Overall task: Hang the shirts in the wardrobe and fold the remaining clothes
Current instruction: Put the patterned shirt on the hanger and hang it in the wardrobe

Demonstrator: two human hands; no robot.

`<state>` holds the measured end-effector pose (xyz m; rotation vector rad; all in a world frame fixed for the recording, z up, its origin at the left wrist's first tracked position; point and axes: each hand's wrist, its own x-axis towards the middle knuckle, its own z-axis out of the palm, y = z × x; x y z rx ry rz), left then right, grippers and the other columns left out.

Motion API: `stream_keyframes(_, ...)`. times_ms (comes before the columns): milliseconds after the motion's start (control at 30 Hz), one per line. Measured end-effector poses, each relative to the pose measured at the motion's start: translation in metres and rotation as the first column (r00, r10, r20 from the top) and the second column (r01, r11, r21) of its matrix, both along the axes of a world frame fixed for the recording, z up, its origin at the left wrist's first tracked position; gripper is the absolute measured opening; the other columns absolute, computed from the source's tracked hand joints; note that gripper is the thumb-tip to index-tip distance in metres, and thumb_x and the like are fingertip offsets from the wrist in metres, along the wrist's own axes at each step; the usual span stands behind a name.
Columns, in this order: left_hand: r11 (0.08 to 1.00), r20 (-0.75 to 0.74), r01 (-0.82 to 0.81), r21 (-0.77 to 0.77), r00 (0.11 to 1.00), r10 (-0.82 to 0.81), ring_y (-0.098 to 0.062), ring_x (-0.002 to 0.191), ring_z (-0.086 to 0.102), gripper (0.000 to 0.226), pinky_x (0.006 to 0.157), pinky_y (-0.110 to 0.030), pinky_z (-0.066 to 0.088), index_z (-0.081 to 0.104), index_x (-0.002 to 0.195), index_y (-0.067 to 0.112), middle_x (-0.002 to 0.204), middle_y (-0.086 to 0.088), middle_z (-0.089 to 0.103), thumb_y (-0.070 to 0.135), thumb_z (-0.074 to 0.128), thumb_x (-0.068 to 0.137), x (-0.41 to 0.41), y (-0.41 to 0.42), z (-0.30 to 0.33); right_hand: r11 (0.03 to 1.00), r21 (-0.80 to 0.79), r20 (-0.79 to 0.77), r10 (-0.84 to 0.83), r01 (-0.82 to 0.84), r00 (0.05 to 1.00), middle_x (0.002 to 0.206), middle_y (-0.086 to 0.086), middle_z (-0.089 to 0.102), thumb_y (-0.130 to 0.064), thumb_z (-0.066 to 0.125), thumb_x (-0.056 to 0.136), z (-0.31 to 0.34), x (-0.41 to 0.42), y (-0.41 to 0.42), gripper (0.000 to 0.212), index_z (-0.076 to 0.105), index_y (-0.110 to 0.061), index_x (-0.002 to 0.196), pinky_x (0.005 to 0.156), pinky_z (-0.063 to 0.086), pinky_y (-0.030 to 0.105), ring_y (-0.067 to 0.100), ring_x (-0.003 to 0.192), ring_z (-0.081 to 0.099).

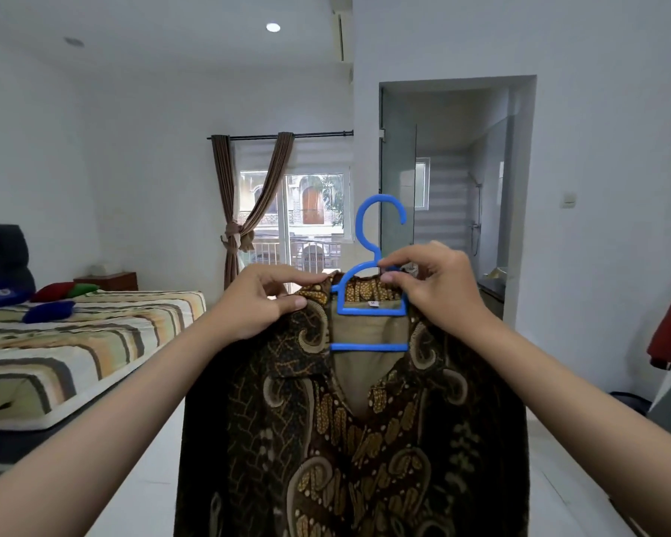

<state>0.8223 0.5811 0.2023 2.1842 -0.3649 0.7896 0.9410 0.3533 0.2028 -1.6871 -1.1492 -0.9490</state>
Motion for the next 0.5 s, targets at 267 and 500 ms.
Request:
stream_keyframes(267, 0.998, 0.051, -0.005, -0.068, 0.999, 0.008, -0.014, 0.065, 0.049, 0.054, 0.066, -0.015, 0.043, 0.072, 0.094, 0.044, 0.088, 0.015, 0.071, -0.008, 0.067, 0.078, 0.003, -0.002, -0.002, 0.997, -0.067, 0.063, 0.05, -0.046, 0.997, 0.095, -0.002, 0.063, -0.016, 0.074, 0.08, -0.007, 0.003, 0.006, 0.031, 0.07, -0.023, 0.11, 0.08, 0.047, 0.022, 0.012, 0.086, 0.056)
stream_keyframes(500, 0.99, 0.047, -0.104, -0.099, 0.993, 0.109, -0.001, 0.053, 0.045, 0.04, 0.06, -0.012, 0.041, 0.07, 0.1, 0.03, 0.066, 0.022, 0.066, -0.004, 0.069, 0.078, 0.018, -0.023, -0.009, 0.995, -0.003, -0.002, 0.098, -0.098, 0.995, 0.091, -0.001, 0.06, -0.016, 0.08, 0.073, -0.002, 0.009, 0.007, 0.035, 0.071, -0.013, 0.107, 0.066, 0.044, 0.012, 0.016, 0.069, 0.053)
